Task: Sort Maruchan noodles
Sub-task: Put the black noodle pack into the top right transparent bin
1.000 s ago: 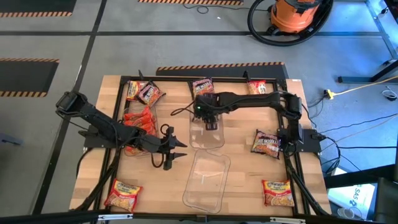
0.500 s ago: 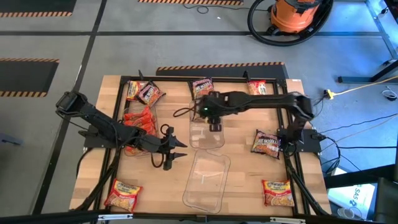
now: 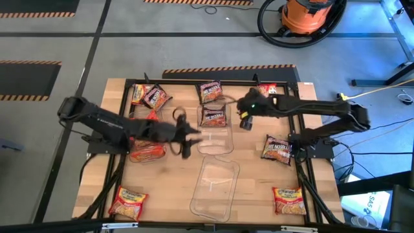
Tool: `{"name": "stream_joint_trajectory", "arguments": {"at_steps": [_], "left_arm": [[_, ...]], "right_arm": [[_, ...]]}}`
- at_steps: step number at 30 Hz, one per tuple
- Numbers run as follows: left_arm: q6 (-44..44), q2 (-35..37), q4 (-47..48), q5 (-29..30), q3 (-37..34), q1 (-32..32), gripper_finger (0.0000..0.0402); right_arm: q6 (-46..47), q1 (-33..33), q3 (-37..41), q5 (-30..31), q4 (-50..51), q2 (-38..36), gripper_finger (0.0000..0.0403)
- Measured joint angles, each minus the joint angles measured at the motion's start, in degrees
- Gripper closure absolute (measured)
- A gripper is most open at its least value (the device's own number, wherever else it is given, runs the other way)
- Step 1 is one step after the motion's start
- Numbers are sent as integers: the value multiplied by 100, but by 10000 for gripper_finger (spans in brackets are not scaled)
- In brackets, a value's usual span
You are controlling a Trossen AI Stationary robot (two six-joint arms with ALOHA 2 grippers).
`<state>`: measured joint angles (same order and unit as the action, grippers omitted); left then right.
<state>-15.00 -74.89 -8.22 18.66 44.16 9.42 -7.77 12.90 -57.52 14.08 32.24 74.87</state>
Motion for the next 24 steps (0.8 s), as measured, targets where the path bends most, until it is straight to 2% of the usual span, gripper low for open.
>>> {"name": "stream_joint_trajectory", "arguments": {"at_steps": [5, 11, 15, 19, 24], "left_arm": [[55, 0, 608, -121, 500, -1031, 238], [53, -80, 684, -814, 607, -2454, 238], [17, -287, 619, -1362, 607, -3362, 238], [-160, -787, 442, -1910, 607, -4110, 238], [-407, -1558, 10, -2660, 607, -4788, 238]], "right_arm": [[-12, 980, 778, -1063, -1726, -183, 205], [59, 2075, 1002, -1875, -3095, 310, 205], [320, 2645, 1002, -2585, -3644, 764, 205], [731, 3082, 865, -3183, -3883, 1390, 200], [1157, 3428, 345, -3805, -3780, 2260, 155]]}}
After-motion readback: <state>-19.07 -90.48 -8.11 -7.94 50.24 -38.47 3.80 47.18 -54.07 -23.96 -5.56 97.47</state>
